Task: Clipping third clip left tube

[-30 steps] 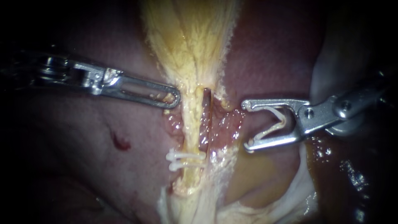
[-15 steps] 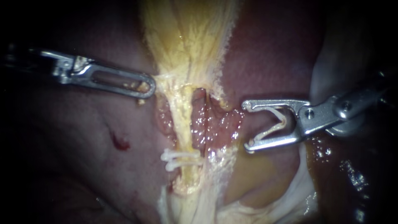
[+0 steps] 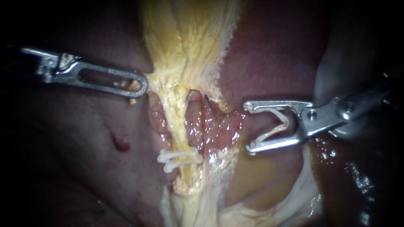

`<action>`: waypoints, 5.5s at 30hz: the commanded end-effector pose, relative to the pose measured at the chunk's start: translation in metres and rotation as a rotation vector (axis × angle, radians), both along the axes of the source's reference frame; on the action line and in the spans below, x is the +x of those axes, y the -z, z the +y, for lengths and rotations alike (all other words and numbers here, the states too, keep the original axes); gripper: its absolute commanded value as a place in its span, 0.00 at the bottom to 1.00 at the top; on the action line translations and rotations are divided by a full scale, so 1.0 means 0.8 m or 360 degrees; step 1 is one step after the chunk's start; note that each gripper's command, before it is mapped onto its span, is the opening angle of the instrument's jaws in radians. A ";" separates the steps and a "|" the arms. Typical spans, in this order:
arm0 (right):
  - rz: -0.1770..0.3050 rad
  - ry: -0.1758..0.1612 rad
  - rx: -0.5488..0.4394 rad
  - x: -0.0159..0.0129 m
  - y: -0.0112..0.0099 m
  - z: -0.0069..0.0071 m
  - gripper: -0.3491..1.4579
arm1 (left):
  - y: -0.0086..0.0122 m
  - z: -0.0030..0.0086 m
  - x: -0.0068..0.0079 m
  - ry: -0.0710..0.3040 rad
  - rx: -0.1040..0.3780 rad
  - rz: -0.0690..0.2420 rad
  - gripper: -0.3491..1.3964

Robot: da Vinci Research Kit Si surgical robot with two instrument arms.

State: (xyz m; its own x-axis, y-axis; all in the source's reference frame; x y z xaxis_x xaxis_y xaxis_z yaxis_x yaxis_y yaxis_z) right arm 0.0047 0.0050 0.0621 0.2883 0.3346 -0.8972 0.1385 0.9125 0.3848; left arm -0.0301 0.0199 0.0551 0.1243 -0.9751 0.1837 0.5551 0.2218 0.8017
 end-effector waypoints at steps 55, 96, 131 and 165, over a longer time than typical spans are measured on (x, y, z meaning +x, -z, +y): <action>0.0091 0.0080 0.0326 0.0144 -0.0132 -0.0014 0.47 | -0.0003 -0.0001 -0.0005 0.0002 -0.0002 0.0004 0.00; 0.0485 0.0056 0.0891 0.0206 -0.0113 -0.0007 0.47 | -0.0012 0.0000 -0.0014 0.0006 -0.0006 0.0007 0.00; 0.0619 0.0088 0.0994 0.0209 -0.0071 -0.0017 0.47 | -0.0012 0.0000 -0.0013 0.0007 -0.0006 0.0007 0.00; 0.0519 -0.0139 0.0996 0.0164 -0.0096 0.0006 0.00 | -0.0012 0.0000 -0.0014 0.0007 -0.0006 0.0007 0.00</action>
